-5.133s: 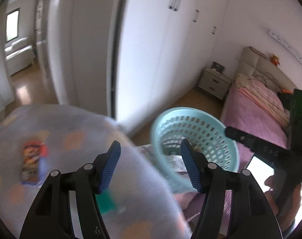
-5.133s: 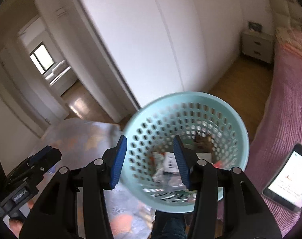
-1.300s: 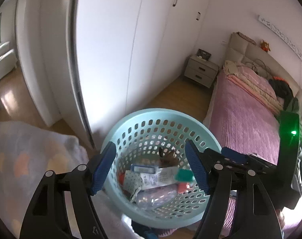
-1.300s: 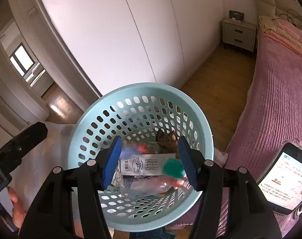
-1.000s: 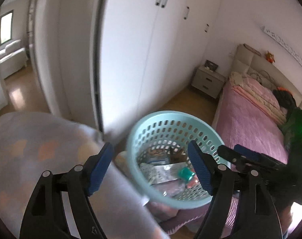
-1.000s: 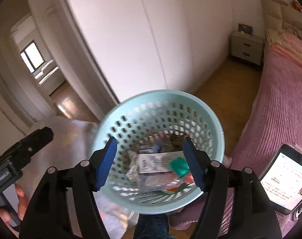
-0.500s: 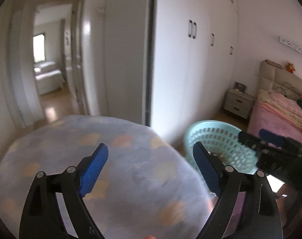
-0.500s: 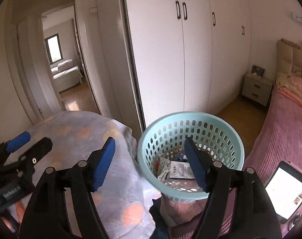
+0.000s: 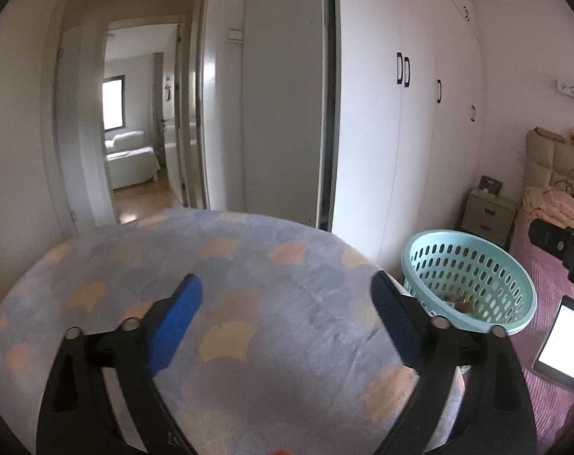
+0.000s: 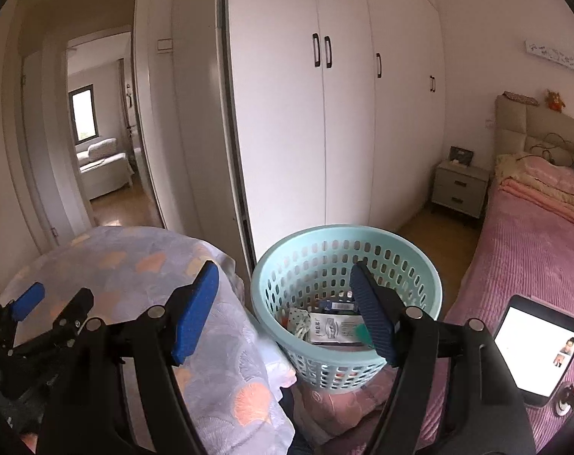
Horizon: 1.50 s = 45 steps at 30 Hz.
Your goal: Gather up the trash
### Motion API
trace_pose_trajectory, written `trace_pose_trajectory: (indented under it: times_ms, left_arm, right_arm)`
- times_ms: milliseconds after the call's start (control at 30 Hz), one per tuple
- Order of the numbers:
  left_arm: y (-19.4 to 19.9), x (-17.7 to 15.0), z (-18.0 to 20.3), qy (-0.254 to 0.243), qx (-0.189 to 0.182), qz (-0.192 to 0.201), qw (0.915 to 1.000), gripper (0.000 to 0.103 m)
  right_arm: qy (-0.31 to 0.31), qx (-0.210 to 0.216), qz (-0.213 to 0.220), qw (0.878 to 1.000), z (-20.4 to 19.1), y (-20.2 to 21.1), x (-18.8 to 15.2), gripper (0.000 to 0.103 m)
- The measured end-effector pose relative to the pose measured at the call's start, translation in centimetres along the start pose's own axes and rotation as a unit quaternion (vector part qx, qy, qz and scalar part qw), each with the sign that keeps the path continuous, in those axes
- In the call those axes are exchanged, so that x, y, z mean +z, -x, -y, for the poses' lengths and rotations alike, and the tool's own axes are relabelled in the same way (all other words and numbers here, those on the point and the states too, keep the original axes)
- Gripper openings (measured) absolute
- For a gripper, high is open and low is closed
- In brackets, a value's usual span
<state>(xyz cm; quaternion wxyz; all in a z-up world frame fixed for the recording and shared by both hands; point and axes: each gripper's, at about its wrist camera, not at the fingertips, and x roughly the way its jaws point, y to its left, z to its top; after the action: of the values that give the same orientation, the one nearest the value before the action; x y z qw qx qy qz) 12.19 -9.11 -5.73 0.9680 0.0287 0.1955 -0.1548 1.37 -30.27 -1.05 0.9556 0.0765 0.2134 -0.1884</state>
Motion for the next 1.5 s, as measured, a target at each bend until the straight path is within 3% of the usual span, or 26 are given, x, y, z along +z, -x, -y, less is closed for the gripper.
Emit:
trace_pose_trajectory:
  times_ms: [467,1500]
  left_arm:
    - [0.6,-0.4,-0.7,-0.001,-0.006,0.011,0.9999,0.092]
    - [0.9,-0.5,-0.4,-0.012,-0.003,0.013,0.9998,0.092]
  right_arm:
    - [0.017,-0.029,0.021,0.999,-0.7,1.4,-0.3,0.074]
    - [0.006,-0.031,0.009,0.999,-0.1,1.2,-0.4,0.079]
